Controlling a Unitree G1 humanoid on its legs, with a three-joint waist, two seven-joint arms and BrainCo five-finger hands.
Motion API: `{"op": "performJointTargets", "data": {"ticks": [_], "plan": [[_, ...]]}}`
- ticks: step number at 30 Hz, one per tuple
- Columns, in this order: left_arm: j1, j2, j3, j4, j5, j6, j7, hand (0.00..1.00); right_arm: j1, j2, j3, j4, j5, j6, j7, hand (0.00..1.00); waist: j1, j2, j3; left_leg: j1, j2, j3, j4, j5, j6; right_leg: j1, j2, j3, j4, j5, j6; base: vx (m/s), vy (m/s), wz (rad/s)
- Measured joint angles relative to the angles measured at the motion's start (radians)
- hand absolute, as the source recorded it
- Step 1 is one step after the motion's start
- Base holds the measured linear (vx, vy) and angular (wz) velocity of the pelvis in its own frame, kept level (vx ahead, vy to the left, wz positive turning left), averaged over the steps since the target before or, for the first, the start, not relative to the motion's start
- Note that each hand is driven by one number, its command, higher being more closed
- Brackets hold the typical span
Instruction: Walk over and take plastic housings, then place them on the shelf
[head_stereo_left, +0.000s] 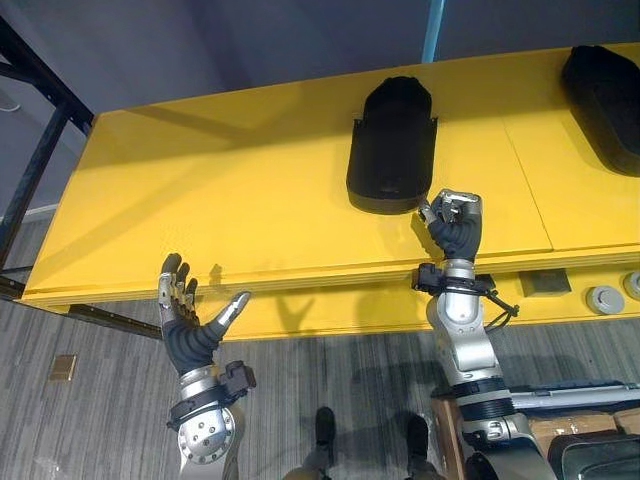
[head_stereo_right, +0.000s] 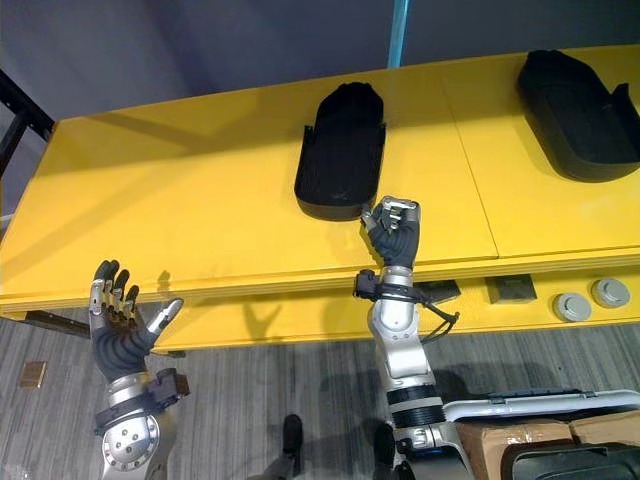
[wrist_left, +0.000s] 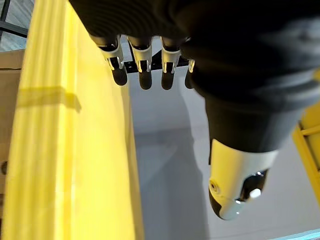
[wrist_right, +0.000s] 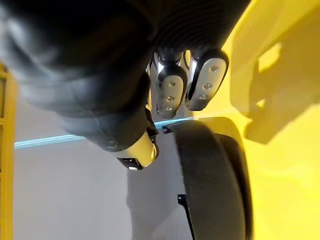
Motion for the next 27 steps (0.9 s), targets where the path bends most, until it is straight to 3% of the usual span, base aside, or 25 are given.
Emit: {"op": "performJointTargets", "data": {"ticks": [3, 9, 13, 19, 27], "plan": [[0.003, -0.001, 0.000, 0.002, 0.000, 0.000, -0.012, 0.00, 0.000, 0.009, 0.019, 0.004, 0.036, 0.000, 0.028, 1.00, 0.002, -0.001, 0.004, 0.000, 0.001, -0.001, -0.003, 0.002, 0.000, -0.001, -0.001, -0.001, 0.002, -0.001, -0.001, 0.00, 0.002, 0.01], [0.003, -0.008, 0.000, 0.027, 0.000, 0.000, -0.017, 0.00, 0.038, 0.060, 0.193, -0.064, 0.056, 0.000, 0.105, 1.00, -0.004, -0.004, 0.025, -0.006, 0.004, 0.012, -0.003, 0.002, 0.000, -0.014, 0.000, 0.009, 0.006, -0.003, -0.003, 0.00, 0.007, -0.05], [0.003, -0.008, 0.000, 0.042, 0.000, 0.005, -0.020, 0.00, 0.069, 0.092, 0.264, -0.101, 0.055, 0.000, 0.152, 1.00, -0.008, -0.020, 0.035, -0.006, 0.005, 0.014, 0.000, 0.001, -0.001, -0.014, 0.000, 0.010, 0.005, 0.000, 0.000, 0.03, 0.009, -0.01], [0.013, -0.008, 0.001, 0.042, -0.002, 0.006, -0.020, 0.00, 0.039, 0.094, 0.247, -0.046, 0.052, 0.001, 0.137, 1.00, -0.007, -0.027, 0.039, -0.005, 0.005, 0.015, 0.000, 0.001, -0.001, -0.014, 0.000, 0.010, 0.006, 0.000, 0.000, 0.01, 0.003, 0.00], [0.027, -0.008, 0.001, 0.040, -0.021, 0.006, -0.019, 0.00, -0.119, 0.061, 0.081, 0.116, 0.032, 0.025, 0.044, 1.00, 0.003, -0.027, 0.039, -0.006, 0.005, 0.014, 0.000, 0.001, -0.001, -0.014, 0.000, 0.009, 0.005, 0.000, 0.000, 0.00, 0.000, 0.00]]}}
